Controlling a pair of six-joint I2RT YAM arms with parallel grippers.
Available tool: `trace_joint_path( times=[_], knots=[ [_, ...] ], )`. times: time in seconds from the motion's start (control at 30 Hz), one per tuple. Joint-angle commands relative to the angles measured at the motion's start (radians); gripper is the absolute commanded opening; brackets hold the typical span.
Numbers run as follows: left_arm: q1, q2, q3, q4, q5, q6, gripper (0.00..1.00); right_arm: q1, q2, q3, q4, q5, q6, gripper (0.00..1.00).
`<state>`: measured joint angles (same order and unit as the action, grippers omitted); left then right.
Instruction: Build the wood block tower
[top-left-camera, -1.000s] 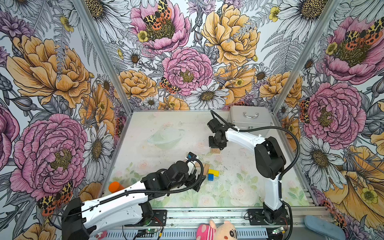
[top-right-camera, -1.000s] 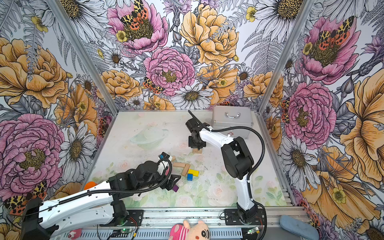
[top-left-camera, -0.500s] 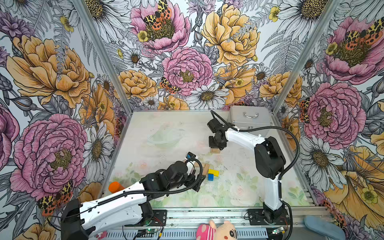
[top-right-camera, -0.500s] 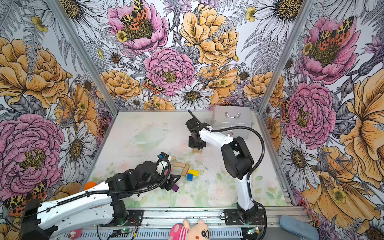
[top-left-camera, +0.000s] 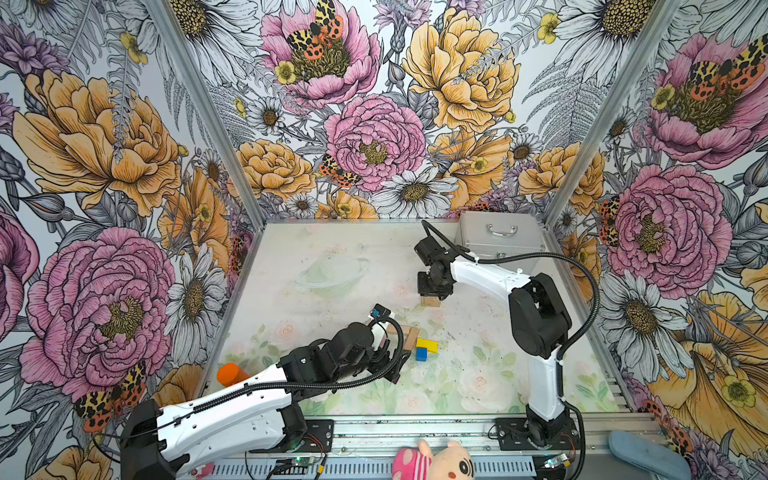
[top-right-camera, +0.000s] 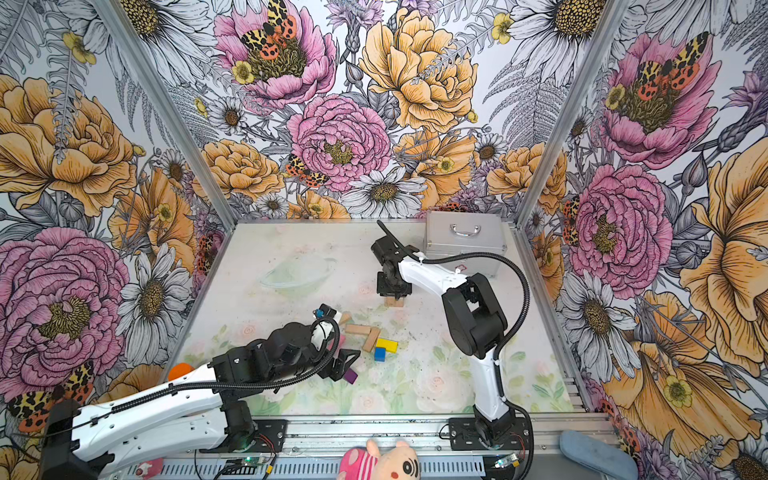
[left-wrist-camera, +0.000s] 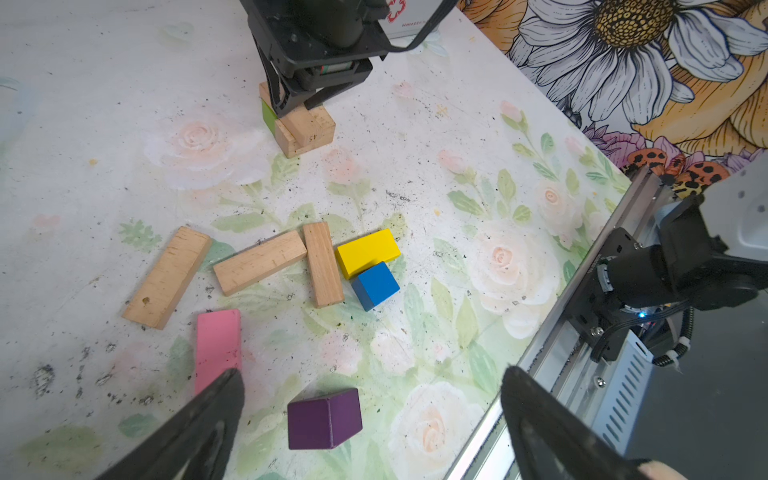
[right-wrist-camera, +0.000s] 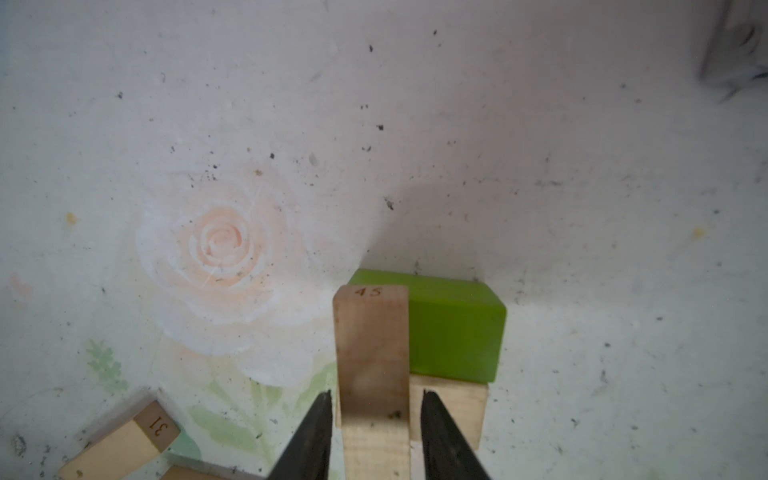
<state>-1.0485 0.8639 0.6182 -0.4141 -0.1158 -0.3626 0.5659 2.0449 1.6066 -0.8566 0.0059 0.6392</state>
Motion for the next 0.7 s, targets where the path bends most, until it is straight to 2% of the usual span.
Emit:
trace_joint_path(
  times=[0.0,0.67],
  knots=[
    [0.007,-0.017,-0.015,0.025,-0.021,0.006,0.97,0.011,-0.011,-0.015,-0.007,-0.005,0.016,0.38],
    [-0.015,-0.041,-0.018,0.011,-0.056,0.0,0.98,0.029,-0.042,-0.035,-0.008,-0.012,0.03,0.39]
  ],
)
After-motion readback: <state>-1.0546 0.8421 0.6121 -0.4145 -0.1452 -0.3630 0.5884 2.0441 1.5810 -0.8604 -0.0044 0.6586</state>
